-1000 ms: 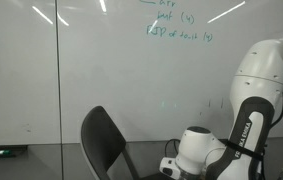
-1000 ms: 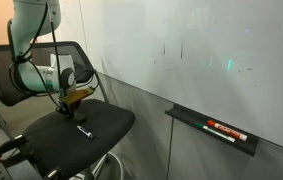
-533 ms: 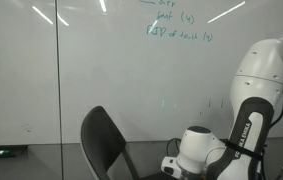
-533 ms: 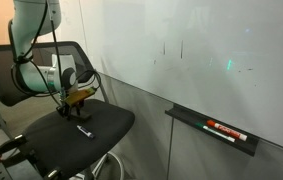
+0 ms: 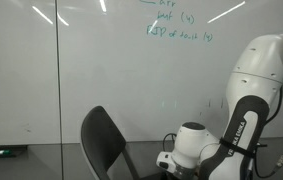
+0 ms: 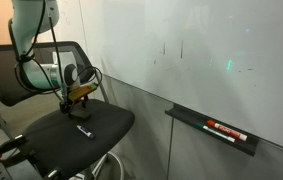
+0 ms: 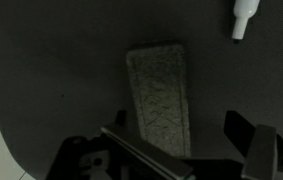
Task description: Use the eraser to wipe the markings on the whiteboard
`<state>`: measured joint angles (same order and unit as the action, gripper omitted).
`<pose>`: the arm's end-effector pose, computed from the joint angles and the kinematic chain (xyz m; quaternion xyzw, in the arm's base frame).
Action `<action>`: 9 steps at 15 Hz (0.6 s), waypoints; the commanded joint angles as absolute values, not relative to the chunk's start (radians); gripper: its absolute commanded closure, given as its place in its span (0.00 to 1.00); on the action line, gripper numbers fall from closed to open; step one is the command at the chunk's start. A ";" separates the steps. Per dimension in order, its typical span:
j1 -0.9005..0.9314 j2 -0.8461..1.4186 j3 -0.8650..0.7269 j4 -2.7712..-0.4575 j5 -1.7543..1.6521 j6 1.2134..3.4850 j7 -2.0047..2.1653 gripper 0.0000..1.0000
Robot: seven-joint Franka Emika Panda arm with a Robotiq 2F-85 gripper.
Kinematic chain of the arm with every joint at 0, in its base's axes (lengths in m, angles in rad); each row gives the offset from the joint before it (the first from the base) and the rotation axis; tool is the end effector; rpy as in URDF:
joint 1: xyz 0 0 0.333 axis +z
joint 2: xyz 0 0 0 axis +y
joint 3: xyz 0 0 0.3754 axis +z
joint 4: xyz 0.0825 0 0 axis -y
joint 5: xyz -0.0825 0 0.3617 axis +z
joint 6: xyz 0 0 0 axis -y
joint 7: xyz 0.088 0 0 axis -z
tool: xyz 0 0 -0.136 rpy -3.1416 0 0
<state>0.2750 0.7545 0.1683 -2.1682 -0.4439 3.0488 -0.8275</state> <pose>0.5073 0.2779 0.0988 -0.6739 -0.7345 -0.0800 0.0041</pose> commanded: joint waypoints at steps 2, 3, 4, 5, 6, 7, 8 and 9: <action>0.334 0.771 0.114 -2.112 -0.478 3.034 -0.782 0.00; 0.340 0.776 0.107 -2.107 -0.480 3.035 -0.778 0.00; 0.348 0.782 0.095 -2.101 -0.485 3.036 -0.774 0.00; 0.353 0.787 0.090 -2.097 -0.487 3.032 -0.769 0.00; 0.355 0.795 0.086 -2.093 -0.490 3.034 -0.767 0.00; 0.357 0.802 0.084 -2.089 -0.491 3.031 -0.764 0.00; 0.359 0.811 0.082 -2.084 -0.493 3.035 -0.761 0.00; 0.360 0.820 0.081 -2.081 -0.493 3.040 -0.759 0.00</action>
<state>0.3388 0.7911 0.0980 -2.1160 -0.4643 3.0419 -0.7969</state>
